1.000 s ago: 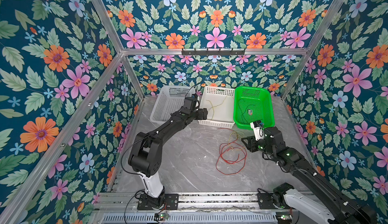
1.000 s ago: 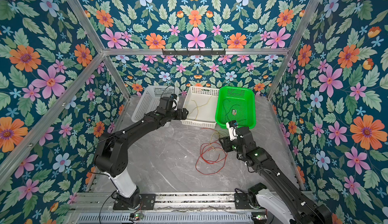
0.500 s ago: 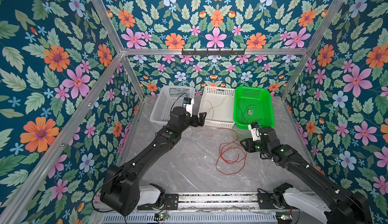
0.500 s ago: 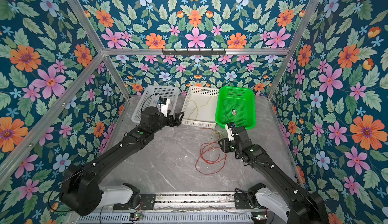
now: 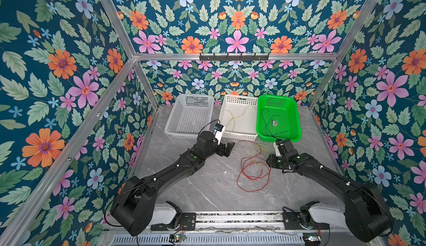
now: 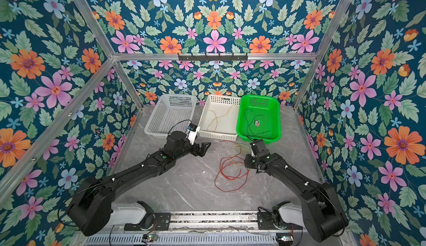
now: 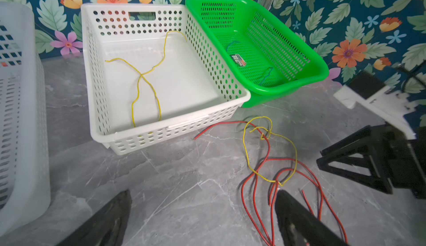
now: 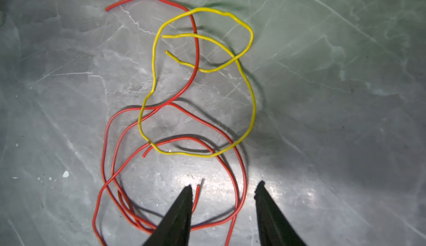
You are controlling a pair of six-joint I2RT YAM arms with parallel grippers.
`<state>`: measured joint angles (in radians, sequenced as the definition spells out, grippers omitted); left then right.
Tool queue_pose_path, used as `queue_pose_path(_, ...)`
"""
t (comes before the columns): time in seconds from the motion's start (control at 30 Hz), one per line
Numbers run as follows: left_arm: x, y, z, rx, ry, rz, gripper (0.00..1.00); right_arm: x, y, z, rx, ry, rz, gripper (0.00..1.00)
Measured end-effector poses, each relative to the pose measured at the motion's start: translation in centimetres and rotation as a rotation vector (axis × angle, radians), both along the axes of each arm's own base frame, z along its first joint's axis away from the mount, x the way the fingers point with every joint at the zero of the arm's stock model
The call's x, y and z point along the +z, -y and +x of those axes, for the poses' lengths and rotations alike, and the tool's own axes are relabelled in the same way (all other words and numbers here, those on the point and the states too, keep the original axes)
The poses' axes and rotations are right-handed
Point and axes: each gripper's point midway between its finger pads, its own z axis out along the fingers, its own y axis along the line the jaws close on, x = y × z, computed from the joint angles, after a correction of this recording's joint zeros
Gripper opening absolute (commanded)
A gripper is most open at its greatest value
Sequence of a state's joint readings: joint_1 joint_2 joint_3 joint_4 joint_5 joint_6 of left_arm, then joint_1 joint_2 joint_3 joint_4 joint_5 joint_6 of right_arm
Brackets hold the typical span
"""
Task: Untangle and sort cables by color
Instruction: Untie the cable from multiple cables.
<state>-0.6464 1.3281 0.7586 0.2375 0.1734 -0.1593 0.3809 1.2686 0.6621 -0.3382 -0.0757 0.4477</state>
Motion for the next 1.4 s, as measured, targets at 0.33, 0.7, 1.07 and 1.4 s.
queue_pose_path(0.33,0.5,0.6,0.3,-0.01,0.016,-0.013,1.0,-2.4,0.0,2.8,-0.091,-0.045,-0.032,0.43)
queue_pose_path(0.7,0.0,0.5,0.2,-0.013,0.012,-0.003,1.0,-4.2,0.6,3.8,-0.118,-0.063,-0.086,0.14)
queue_pose_path(1.07,-0.6,4.6,-1.2,-0.16,0.023,0.022,1.0,-0.6,0.7,2.8,-0.094,0.03,-0.039,0.0)
queue_pose_path(1.4,-0.2,9.6,-1.8,-0.282,0.061,0.031,1.0,3.7,0.7,-0.7,0.005,0.081,-0.053,0.0)
